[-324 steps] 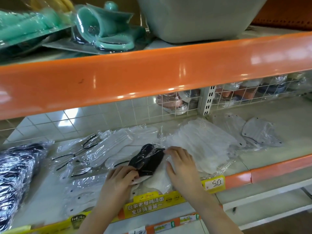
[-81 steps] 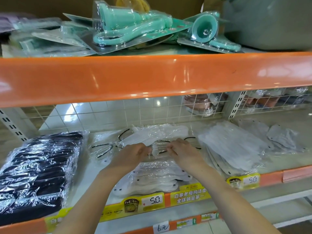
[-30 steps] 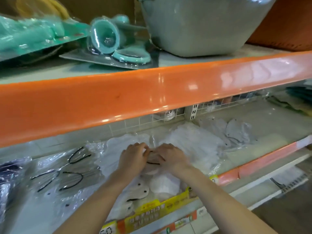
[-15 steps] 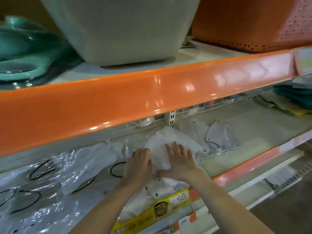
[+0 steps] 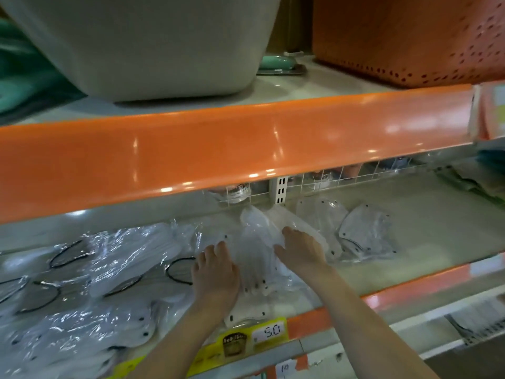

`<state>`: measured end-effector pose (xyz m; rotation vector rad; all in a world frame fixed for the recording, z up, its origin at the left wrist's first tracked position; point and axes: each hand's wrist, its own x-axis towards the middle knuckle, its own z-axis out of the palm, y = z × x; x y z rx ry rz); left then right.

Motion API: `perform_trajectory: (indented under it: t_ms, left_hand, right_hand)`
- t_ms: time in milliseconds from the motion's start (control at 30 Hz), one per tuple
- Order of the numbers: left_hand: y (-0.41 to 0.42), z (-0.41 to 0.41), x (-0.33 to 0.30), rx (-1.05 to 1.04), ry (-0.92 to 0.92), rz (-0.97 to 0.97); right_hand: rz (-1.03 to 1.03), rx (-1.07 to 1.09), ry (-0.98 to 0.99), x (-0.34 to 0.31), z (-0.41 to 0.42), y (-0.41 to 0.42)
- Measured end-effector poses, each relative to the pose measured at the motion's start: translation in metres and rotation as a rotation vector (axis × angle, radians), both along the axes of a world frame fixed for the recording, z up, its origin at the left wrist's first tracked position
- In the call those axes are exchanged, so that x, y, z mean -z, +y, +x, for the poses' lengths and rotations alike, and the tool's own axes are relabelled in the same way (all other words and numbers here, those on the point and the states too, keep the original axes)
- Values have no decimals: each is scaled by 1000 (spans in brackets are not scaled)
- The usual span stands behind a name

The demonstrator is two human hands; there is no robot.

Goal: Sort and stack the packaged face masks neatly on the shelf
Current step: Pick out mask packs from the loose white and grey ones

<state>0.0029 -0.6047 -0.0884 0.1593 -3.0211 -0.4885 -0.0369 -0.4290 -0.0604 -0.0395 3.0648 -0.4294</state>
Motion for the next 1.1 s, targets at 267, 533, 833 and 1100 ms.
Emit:
perform_trajectory:
  t_ms: [267,533,833,1100]
  left_hand:
    - [16,5,1,-94,-52,25]
    - [40,1,0,-35,-92,-25]
    - [58,-14,-9,-308,-78,385]
    - [56,-19,1,-294,-138,259]
  right_hand:
    - [-299,28,-131,-5,-17,30]
    - [-354,-28,-180,-12,-15,40]
    - [-275,-95,-232,-13,-13,31]
    - [-54,-195,-258,-6,-4,14]
